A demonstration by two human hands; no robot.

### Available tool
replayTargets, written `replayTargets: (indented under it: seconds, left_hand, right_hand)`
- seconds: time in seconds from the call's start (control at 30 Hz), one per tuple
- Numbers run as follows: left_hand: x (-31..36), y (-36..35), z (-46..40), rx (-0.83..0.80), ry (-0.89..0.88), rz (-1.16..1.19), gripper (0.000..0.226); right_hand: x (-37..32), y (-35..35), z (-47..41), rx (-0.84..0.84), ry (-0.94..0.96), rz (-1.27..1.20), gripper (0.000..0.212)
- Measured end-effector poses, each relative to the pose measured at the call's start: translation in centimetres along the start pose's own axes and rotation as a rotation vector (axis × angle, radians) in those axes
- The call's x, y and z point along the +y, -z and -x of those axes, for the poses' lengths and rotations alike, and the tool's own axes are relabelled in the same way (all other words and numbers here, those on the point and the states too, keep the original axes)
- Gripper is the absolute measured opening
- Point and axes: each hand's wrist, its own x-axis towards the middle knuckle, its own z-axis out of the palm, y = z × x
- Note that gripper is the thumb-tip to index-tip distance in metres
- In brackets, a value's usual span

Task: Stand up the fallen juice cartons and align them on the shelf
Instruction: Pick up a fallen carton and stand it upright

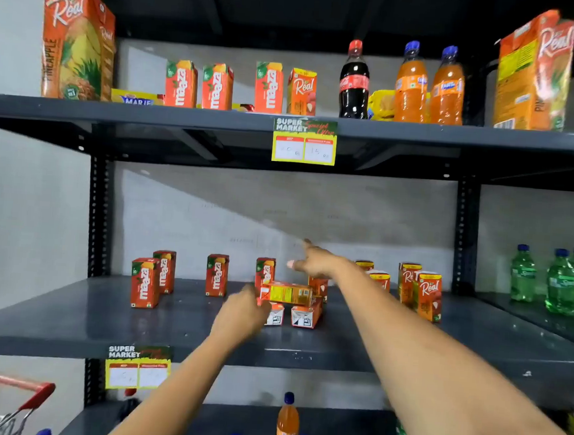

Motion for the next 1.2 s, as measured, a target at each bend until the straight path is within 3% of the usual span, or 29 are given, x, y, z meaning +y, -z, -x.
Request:
replayTargets:
  seconds: [0.13,0.23,0.27,0.37,0.47,0.53,0.63,0.77,0.87,0.97,1.1,1.2]
  left_hand:
    - [-3.1,-1.1,3.9,-0.133,-0.117,-0.053,0.044]
    - [-4.2,-2.2,4.2,-0.149,-0.272,-0.499,0.089]
    - [-4.4,-2.6,4.0,-0.114,-0.293,-0.618,0.094]
    - [-4.9,-3.6,3.7,0.008,-0.33,-0.722,0.075]
    - [-5.9,-4.0,3.7,0.086,-0.347,-0.682,0.061]
    - [-6.6,-4.5,3.6,0.118,-0.387,-0.638,0.058]
    - [-6.7,-4.9,3.3,0.205,-0.433,-0.614,0.059]
    - [-6.8,-4.9,3.3,0.236,-0.457,-0.604,0.062]
    - [-7.1,-5.1,3.1,0.236,-0.48,-0.595,0.065]
    - [-7.2,-5.2,3.0,0.233,-0.482,-0.586,0.065]
    - [-7.2,-5.3,3.1,0.252,-0.479,-0.584,0.063]
    - [-7.3,-5.4,3.1,0.271,-0.472,-0.591,0.062]
  right_hand:
    - [1.3,0.5,0.2,-0.219,-0.113,0.168,0.067]
    - [1.7,-1.1,-0.5,-0.239,-0.097,0.137,0.057]
    - [1.8,-1.4,-1.2,-0.228,-0.088,0.132,0.055]
    - [1.8,-1.9,-2.6,-0.232,-0.129,0.113,0.056]
    - [1.2,-1.3,-3.3,-0.352,-0.242,0.009,0.049]
    - [1.2,-1.2,-3.9,-0.428,-0.337,-0.082,0.041]
    - [1.2,-1.8,-4.1,-0.457,-0.398,-0.138,0.052]
    - [1.0,-2.2,-2.5,-0.376,-0.346,-0.199,0.025]
    - [1.7,-2.9,-1.1,-0.153,-0.146,-0.553,0.024]
    - [2.9,-3.7,0.4,-0.074,0.003,-1.01,0.053]
    - [4.7,-5.1,2.0,-0.323,0.039,-1.503,0.052]
    - [6.4,-6.8,2.2,-0.447,0.082,-1.64,0.07]
